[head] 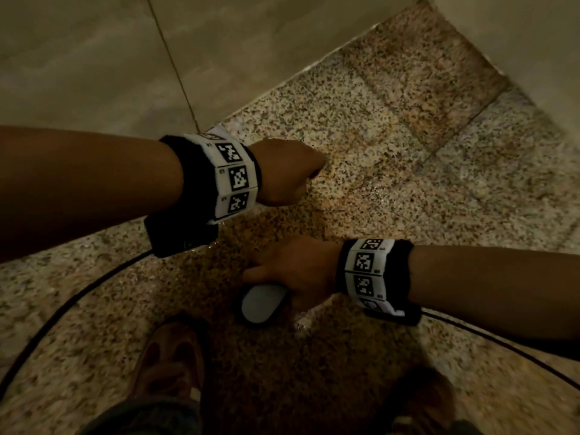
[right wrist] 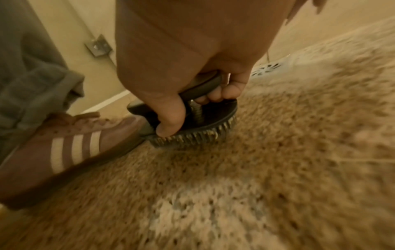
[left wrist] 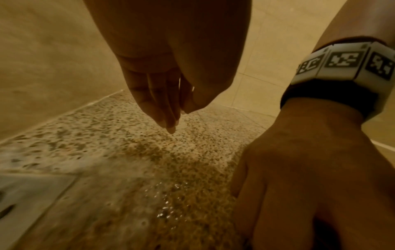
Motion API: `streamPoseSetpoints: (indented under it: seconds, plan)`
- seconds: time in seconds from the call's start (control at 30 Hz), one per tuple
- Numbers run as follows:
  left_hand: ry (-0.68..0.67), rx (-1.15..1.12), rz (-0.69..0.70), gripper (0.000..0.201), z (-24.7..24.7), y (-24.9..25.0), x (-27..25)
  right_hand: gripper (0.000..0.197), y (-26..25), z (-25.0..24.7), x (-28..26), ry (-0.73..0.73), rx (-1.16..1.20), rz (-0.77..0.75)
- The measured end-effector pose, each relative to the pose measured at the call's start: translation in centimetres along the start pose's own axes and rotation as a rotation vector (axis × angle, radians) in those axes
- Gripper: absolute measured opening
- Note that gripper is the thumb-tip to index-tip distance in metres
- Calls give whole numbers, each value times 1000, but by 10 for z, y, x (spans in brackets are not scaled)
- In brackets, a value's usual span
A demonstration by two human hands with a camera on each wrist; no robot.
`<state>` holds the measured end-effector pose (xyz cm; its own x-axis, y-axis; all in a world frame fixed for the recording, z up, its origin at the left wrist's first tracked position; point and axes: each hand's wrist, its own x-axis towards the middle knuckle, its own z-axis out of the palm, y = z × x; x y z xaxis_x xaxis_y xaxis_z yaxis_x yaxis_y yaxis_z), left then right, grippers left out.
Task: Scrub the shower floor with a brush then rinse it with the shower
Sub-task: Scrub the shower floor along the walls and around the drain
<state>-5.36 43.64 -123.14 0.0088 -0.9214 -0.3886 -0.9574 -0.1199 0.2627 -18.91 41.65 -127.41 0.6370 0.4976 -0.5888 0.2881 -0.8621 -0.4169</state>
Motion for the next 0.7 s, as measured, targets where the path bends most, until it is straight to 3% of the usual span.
streamPoseSetpoints:
  seconds: [0.1, 0.33, 0.6, 0.63, 0.7]
  plan:
    - [-22, 3, 30, 4, 1, 10, 8, 76, 3, 7, -10, 36, 7, -4]
    - [-134, 51, 91, 42, 6, 42, 15, 77, -3, 37, -36, -1, 19, 17]
    - [-167, 110, 150, 46, 15, 70, 27, 58, -5, 67, -58, -117, 39, -119]
    - [-164, 100, 157, 46, 15, 73, 28, 57, 0, 68, -54, -49, 32, -98]
    - [-148, 85, 165, 43, 13, 75, 32, 68, 8, 45, -42, -50, 0, 62]
